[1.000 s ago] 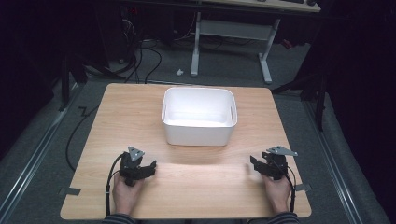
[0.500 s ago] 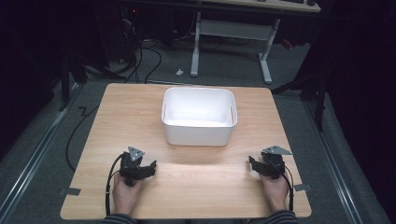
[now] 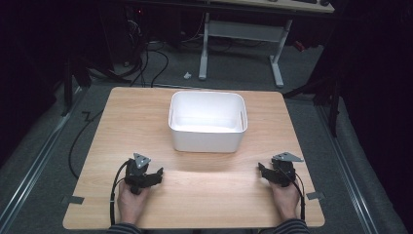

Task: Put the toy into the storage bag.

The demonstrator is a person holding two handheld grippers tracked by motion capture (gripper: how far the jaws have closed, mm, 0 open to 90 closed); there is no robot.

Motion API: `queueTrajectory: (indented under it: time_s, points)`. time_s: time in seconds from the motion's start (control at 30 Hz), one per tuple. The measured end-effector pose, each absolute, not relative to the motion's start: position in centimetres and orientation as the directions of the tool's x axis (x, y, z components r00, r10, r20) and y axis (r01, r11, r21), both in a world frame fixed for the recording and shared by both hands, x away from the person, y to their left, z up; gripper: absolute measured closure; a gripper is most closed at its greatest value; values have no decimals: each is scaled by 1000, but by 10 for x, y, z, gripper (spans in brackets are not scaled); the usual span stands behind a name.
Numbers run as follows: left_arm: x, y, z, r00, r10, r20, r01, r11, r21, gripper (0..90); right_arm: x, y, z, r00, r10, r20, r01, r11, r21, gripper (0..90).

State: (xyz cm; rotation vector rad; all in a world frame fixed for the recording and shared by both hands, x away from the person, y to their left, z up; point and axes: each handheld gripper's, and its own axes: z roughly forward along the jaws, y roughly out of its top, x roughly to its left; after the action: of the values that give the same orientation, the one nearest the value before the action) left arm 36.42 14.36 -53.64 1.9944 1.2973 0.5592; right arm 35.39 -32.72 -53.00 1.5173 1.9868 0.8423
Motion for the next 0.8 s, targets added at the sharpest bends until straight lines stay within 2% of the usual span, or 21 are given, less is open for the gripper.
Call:
queueTrajectory:
  time_s: [0.8]
  points:
    - [363,144,-536,410,912,-13,619,-268,738,229,354,-327,-530,-263,965,-19,658,194,728,375]
